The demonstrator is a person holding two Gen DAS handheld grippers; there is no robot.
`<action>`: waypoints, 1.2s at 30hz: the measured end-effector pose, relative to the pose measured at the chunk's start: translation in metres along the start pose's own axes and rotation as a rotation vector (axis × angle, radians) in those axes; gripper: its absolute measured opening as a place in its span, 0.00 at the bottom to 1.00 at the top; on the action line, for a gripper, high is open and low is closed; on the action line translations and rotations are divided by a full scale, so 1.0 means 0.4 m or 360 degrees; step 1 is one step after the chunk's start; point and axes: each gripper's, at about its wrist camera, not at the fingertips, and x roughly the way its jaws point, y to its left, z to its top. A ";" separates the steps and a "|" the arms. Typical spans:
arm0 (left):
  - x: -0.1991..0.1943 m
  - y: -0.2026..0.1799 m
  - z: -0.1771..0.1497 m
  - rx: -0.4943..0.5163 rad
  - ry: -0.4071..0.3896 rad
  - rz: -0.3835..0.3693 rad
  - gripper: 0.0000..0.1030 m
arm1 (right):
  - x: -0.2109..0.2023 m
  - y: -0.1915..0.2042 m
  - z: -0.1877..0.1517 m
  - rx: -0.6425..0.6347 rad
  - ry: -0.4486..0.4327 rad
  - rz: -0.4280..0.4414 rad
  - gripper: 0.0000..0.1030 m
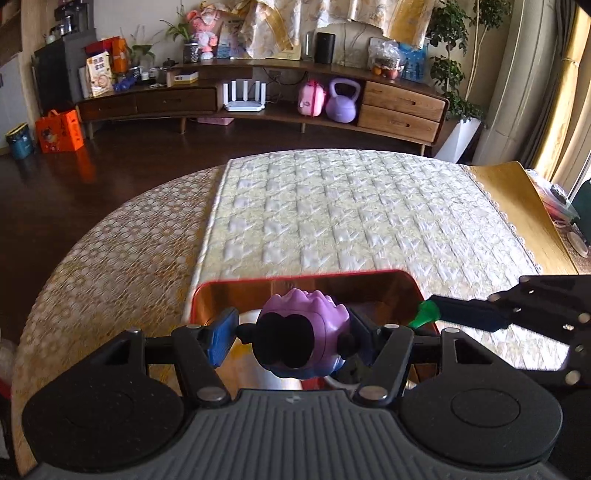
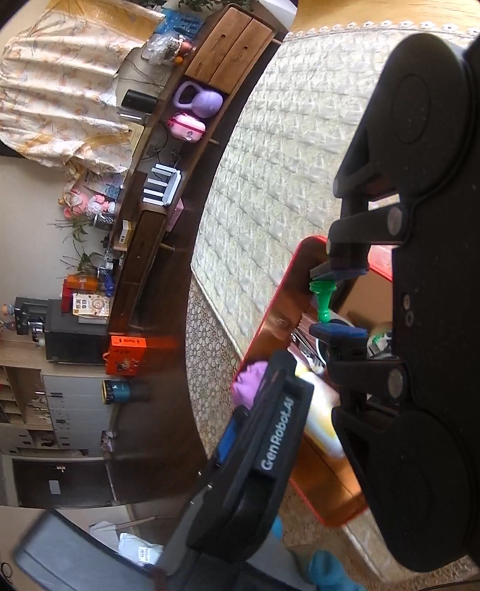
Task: Organize rigid objects
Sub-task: 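Carry the purple toy and green piece over the red tin box with both tools, then open both tools to drop the toy and green piece into the box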
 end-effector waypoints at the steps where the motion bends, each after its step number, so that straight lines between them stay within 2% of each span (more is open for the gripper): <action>1: 0.010 -0.002 0.005 0.0009 0.0004 -0.0005 0.62 | 0.009 -0.002 0.000 -0.0017 0.0007 0.0000 0.23; 9: 0.075 -0.018 0.009 0.0046 0.0060 -0.0018 0.62 | 0.052 -0.007 -0.021 -0.0019 0.0079 0.0041 0.23; 17: 0.084 -0.052 -0.009 0.0170 0.0010 0.0046 0.63 | 0.052 0.017 -0.046 -0.0050 0.0112 0.0057 0.23; 22: 0.079 -0.069 -0.019 0.0212 -0.0008 0.0077 0.63 | 0.041 0.017 -0.052 -0.0004 0.0112 0.0062 0.28; 27: 0.078 -0.063 -0.021 0.0172 -0.0006 0.0075 0.63 | 0.016 0.020 -0.058 0.0005 0.0074 0.0077 0.38; 36: 0.027 -0.074 -0.031 0.0176 -0.0080 0.0131 0.74 | -0.036 0.003 -0.056 0.0069 0.0016 0.0110 0.48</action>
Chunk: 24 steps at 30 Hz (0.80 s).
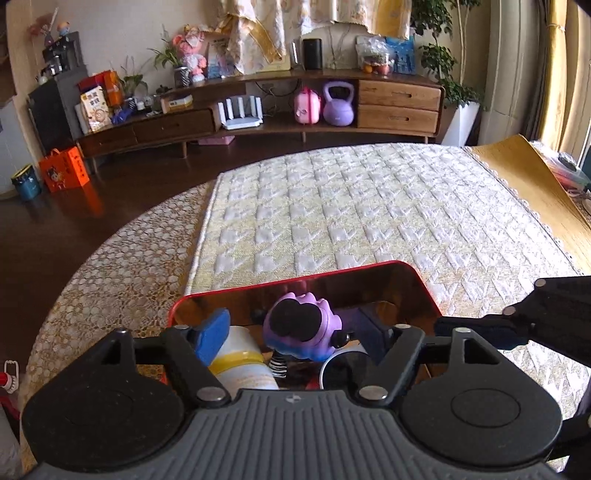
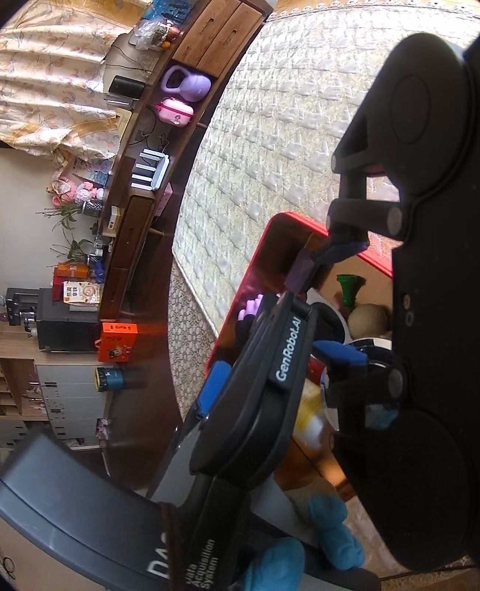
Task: Organize rigid objects
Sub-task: 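Open both tools to drop the toy and green piece into the box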
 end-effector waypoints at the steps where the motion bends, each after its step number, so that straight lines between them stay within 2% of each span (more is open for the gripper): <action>1: -0.008 0.000 -0.001 -0.0005 -0.0002 -0.0003 0.74 | -0.009 -0.001 0.000 0.0009 -0.0007 0.0005 0.48; 4: -0.030 0.001 -0.007 -0.0022 -0.0008 -0.0012 0.74 | -0.036 -0.006 -0.003 0.0037 -0.0020 0.0024 0.50; 8: -0.064 0.004 -0.018 -0.0042 -0.0014 -0.0022 0.74 | -0.075 -0.014 -0.009 0.0077 -0.0041 0.0050 0.59; 11: -0.095 0.007 -0.029 -0.0059 -0.0032 -0.0030 0.80 | -0.107 -0.017 -0.014 0.0105 -0.0058 0.0065 0.61; 14: -0.133 0.007 -0.038 -0.0082 -0.0060 -0.0033 0.80 | -0.141 -0.021 -0.022 0.0127 -0.0090 0.0076 0.62; 19: -0.198 0.005 -0.054 -0.0107 -0.0109 -0.0046 0.80 | -0.202 -0.015 -0.040 0.0158 -0.0167 0.0078 0.72; 24: -0.255 0.001 -0.080 -0.0127 -0.0147 -0.0057 0.85 | -0.257 -0.008 -0.056 0.0181 -0.0231 0.0075 0.82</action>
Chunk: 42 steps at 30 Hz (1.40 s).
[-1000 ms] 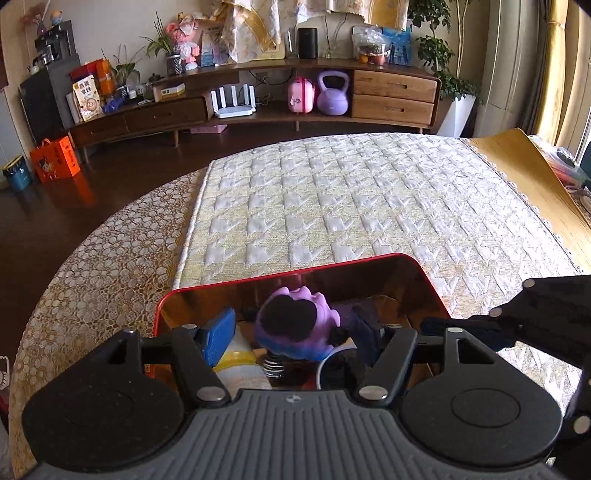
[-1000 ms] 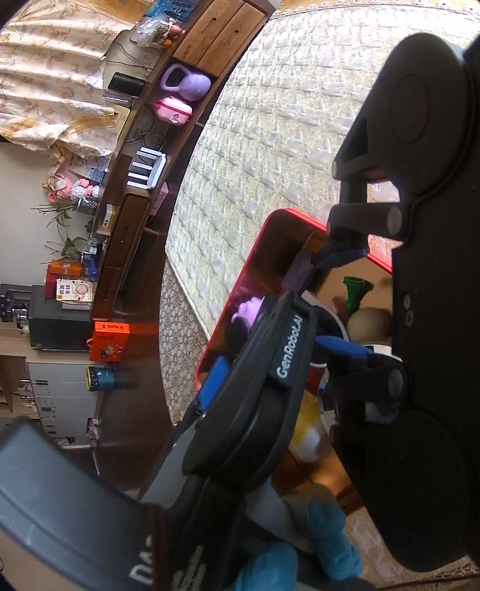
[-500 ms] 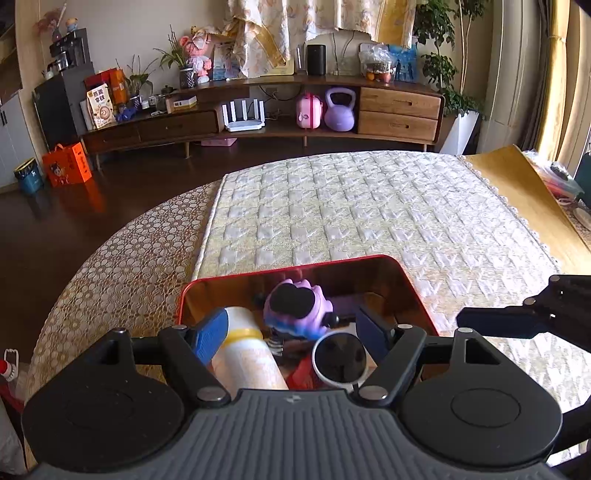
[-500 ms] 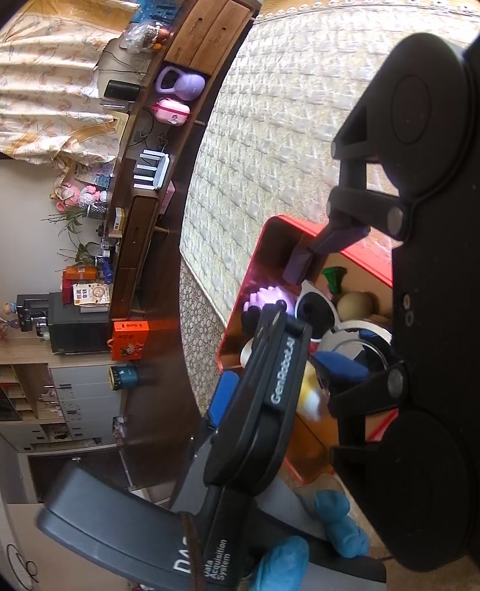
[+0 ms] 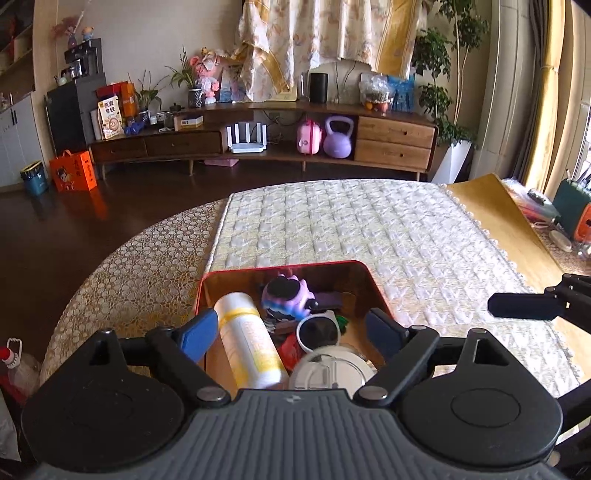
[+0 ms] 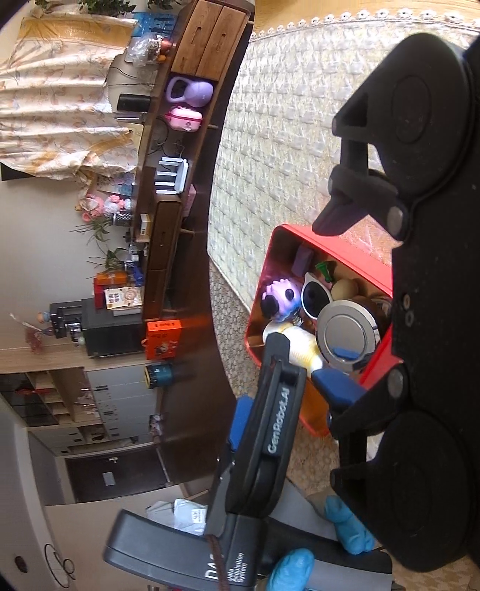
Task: Organize rigid objects
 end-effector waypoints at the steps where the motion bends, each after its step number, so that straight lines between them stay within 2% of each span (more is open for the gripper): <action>1: -0.009 -0.001 -0.005 -0.0009 0.0003 -0.0006 0.85 | -0.011 0.000 -0.001 0.0008 -0.0016 0.0001 0.84; 3: -0.026 0.001 -0.013 -0.0039 0.0010 -0.0029 0.89 | -0.029 0.001 -0.006 0.0013 -0.0029 0.0017 0.85; 4: -0.034 0.002 -0.017 -0.0055 0.0010 -0.0034 0.97 | -0.039 0.000 -0.009 0.0010 -0.0045 0.0018 0.86; 5: -0.042 0.003 -0.020 -0.0068 0.0006 -0.0033 1.00 | -0.049 0.000 -0.013 0.0006 -0.0065 0.0010 0.92; 11: -0.085 0.000 -0.045 -0.0113 0.0009 -0.0019 1.00 | -0.096 -0.016 -0.034 0.0085 -0.0128 0.0010 1.00; 21: -0.153 -0.051 -0.082 -0.0060 -0.0029 -0.0043 1.00 | -0.152 -0.060 -0.052 0.0266 -0.0233 -0.0049 1.00; 27: -0.175 -0.070 -0.096 -0.0094 -0.0003 -0.0107 1.00 | -0.161 -0.068 -0.066 0.0286 -0.0229 -0.0054 1.00; 32: -0.179 -0.080 -0.106 -0.0088 -0.0004 -0.0047 1.00 | -0.171 -0.066 -0.083 0.0294 -0.0226 -0.0058 1.00; 42: -0.180 -0.089 -0.118 -0.0079 0.0007 -0.0023 1.00 | -0.172 -0.066 -0.104 0.0323 -0.0209 -0.0064 1.00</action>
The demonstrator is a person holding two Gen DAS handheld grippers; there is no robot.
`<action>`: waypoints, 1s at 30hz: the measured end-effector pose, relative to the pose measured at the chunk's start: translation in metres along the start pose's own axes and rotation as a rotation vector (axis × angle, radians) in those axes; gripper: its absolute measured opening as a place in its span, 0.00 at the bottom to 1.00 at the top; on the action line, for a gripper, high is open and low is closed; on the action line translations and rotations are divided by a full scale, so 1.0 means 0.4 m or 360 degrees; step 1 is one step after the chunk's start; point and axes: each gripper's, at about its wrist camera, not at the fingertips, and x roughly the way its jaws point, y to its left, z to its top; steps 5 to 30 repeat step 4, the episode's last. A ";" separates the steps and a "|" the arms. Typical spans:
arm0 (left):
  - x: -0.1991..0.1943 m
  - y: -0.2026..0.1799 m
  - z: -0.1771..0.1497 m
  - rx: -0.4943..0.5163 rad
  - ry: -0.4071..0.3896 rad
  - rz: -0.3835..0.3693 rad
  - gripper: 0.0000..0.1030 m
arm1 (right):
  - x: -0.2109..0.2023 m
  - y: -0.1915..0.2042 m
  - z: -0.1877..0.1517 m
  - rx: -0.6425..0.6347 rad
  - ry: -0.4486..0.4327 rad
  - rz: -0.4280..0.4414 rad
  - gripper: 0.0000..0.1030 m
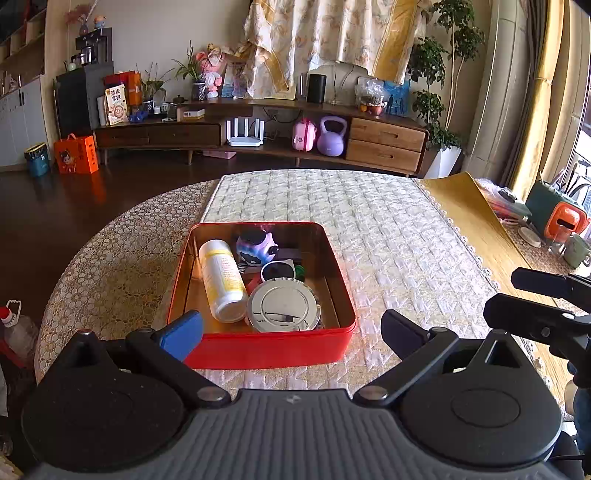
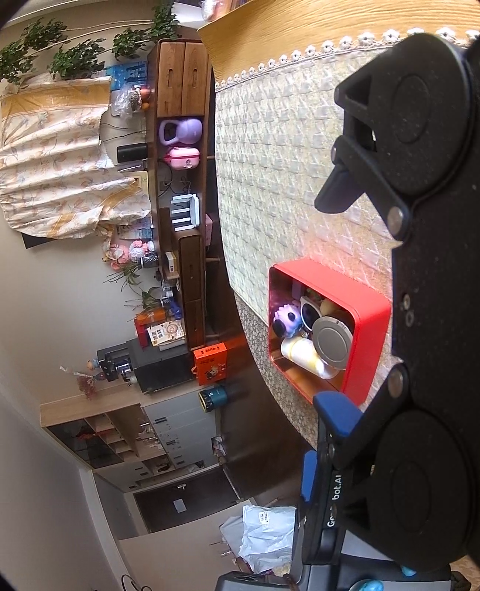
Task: Organize rigid objects
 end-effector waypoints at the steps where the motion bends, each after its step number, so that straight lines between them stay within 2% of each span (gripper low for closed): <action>1: 0.000 -0.002 0.000 0.0003 0.0002 0.0006 1.00 | 0.000 -0.001 -0.001 0.0003 0.0001 -0.0002 1.00; 30: 0.002 -0.003 0.000 -0.0003 0.0012 -0.0003 1.00 | -0.002 -0.006 -0.005 0.0014 0.0002 -0.0008 1.00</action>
